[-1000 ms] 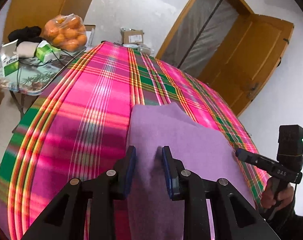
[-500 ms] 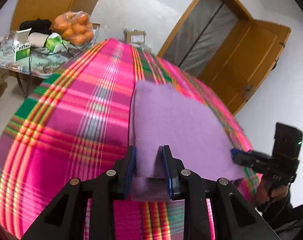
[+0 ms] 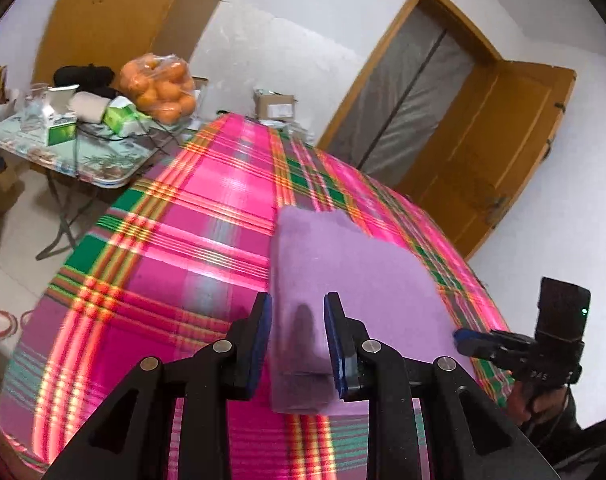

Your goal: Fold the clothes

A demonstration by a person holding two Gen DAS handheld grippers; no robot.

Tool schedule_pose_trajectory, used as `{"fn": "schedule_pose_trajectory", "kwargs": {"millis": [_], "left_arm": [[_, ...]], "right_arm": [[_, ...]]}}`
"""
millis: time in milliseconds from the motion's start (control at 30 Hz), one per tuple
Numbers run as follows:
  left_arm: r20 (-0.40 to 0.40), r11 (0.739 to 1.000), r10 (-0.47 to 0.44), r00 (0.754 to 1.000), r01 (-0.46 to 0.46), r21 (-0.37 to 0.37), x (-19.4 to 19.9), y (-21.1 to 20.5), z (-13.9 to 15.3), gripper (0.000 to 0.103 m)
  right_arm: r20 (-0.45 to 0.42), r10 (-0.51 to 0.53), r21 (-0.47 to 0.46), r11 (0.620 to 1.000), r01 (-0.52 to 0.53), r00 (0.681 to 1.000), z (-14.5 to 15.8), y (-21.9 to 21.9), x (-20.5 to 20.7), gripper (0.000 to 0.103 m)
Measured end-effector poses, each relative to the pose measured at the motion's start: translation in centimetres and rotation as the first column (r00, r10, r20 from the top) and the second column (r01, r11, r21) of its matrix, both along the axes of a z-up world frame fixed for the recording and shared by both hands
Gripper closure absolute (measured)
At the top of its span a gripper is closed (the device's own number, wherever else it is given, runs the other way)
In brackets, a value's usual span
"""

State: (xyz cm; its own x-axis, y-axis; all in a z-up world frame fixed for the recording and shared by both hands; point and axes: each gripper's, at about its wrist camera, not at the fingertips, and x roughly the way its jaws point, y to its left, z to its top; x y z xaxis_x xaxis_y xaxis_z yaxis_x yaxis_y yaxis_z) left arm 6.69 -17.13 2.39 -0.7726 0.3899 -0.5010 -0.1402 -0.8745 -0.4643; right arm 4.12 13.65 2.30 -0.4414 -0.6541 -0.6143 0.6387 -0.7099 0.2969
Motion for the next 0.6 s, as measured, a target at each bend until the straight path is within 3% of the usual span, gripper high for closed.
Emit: {"fn": "schedule_pose_trajectory", "kwargs": {"millis": [133,600], "left_arm": [[0.068,0.999,-0.034,0.997,0.035,-0.015,-0.9,1.4,-2.1,0.077],[0.056,0.999,-0.037,0.998,0.038,-0.009,-0.5,1.4,-2.3,0.076]], "right_arm": [[0.007,-0.001,-0.009,1.000,0.001,1.000,-0.1,0.1,0.0,0.085],[0.026,0.002,-0.037,0.999,-0.001,1.000,-0.5,0.5,-0.1,0.085]]}}
